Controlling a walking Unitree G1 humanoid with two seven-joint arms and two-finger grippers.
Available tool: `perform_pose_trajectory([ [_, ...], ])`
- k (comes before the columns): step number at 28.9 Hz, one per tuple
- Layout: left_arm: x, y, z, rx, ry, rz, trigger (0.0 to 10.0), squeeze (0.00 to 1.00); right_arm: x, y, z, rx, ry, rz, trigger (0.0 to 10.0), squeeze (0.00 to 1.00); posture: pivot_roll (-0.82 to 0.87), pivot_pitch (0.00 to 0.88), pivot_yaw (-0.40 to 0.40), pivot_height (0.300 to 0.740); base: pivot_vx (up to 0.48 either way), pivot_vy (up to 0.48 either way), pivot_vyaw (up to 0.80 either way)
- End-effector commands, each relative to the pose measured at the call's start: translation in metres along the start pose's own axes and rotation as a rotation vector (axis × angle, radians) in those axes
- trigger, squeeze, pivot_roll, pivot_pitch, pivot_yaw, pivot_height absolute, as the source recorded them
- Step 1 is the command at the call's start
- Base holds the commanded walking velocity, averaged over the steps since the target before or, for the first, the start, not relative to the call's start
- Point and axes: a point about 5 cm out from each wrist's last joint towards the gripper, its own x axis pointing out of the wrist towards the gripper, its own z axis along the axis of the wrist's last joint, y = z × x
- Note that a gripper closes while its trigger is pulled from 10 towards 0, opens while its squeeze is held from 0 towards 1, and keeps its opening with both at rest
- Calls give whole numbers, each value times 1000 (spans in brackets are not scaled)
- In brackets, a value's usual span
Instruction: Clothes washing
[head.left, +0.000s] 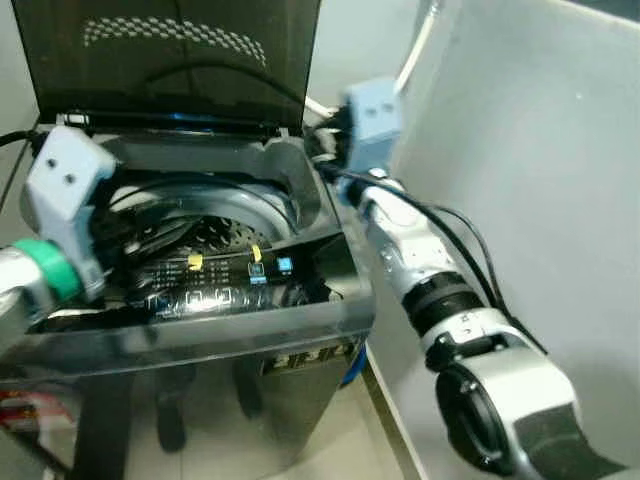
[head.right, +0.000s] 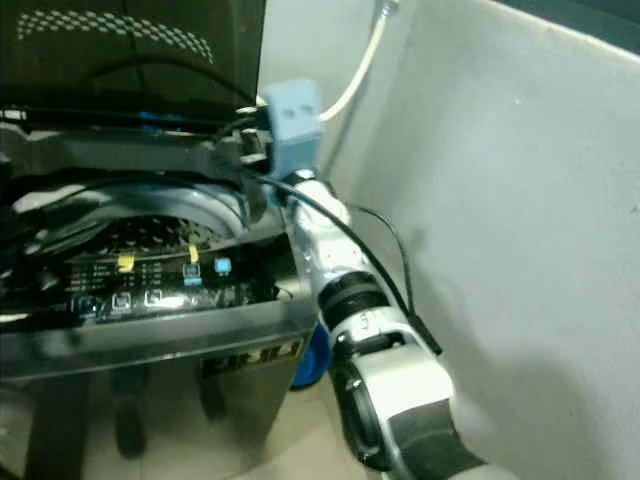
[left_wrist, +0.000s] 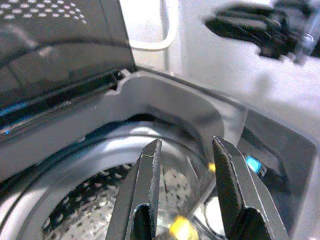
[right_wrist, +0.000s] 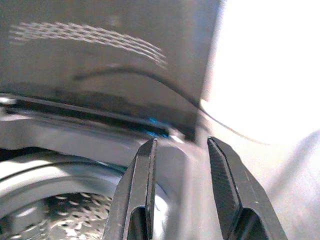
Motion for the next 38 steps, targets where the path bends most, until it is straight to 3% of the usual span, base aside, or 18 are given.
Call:
perform_pose_trajectory([
  [1, 3, -2, -2, 16, 5, 17, 10000, 0, -5, -11, -10, 25, 35, -48, 10000, 0, 65, 69, -106, 740, 0, 0, 0],
  [2, 15, -4, -2, -16, -21, 43, 10000, 0, -15, -26, -20, 29, 55, -111, 10000, 0, 54, 66, -85, 740, 0, 0, 0],
  [3, 15, -4, -2, -16, -21, 43, 10000, 0, -15, -26, -20, 29, 55, -111, 10000, 0, 54, 66, -85, 740, 0, 0, 0],
  [4, 25, -7, -4, -38, -25, 68, 10000, 0, -25, -38, -28, 33, 67, -148, 10000, 0, 47, 63, -62, 740, 0, 0, 0],
  [5, 25, -7, -4, -38, -25, 68, 10000, 0, -25, -38, -28, 33, 67, -148, 10000, 0, 47, 63, -62, 740, 0, 0, 0],
  [6, 34, -10, -8, -72, -23, 86, 10000, 0, -35, -46, -34, 35, 69, -171, 10000, 0, 41, 61, -46, 740, 0, 0, 0],
  [7, 34, -10, -8, -72, -23, 86, 10000, 0, -35, -46, -34, 35, 69, -171, 10000, 0, 41, 61, -46, 740, 0, 0, 0],
  [11, 51, -27, -33, -201, 39, 160, 10000, 0, -70, -37, -57, 40, 94, -162, 10000, 0, 30, 57, -11, 740, 0, 0, 0],
  [15, 54, -32, -42, -215, 76, 203, 10000, 0, -77, -34, -66, 16, 127, -162, 10000, 0, 32, 57, -14, 740, 0, 0, 0],
  [17, 54, -31, -50, -244, 96, 259, 10000, 0, -78, -34, -67, 4, 136, -159, 10000, 0, 33, 54, -19, 740, 0, 0, 0],
  [20, 44, -30, -75, -266, 148, 422, 10000, 0, -82, -31, -70, -192, 129, -134, 10000, 0, 27, 49, -30, 740, 0, 0, 0],
  [26, 34, -39, -75, -269, 46, 468, 10000, 0, -90, -31, -75, -156, 131, -137, 10000, 0, 27, 42, -46, 740, 0, 0, 0],
  [30, 21, -43, -75, -236, -27, 568, 10000, 0, -101, -30, -80, -47, 187, -155, 10000, 0, 28, 29, -59, 740, 0, 0, 0],
  [33, 17, -48, -81, -296, 11, 556, 10000, 0, -105, -29, -84, 2, 215, -145, 10000, 0, 30, 28, -64, 740, 0, 0, 0],
  [38, 17, -58, -89, -277, 44, 532, 10000, 0, -107, -28, -85, -21, 199, -159, 10000, 0, 29, 24, -67, 740, 0, 0, 0],
])
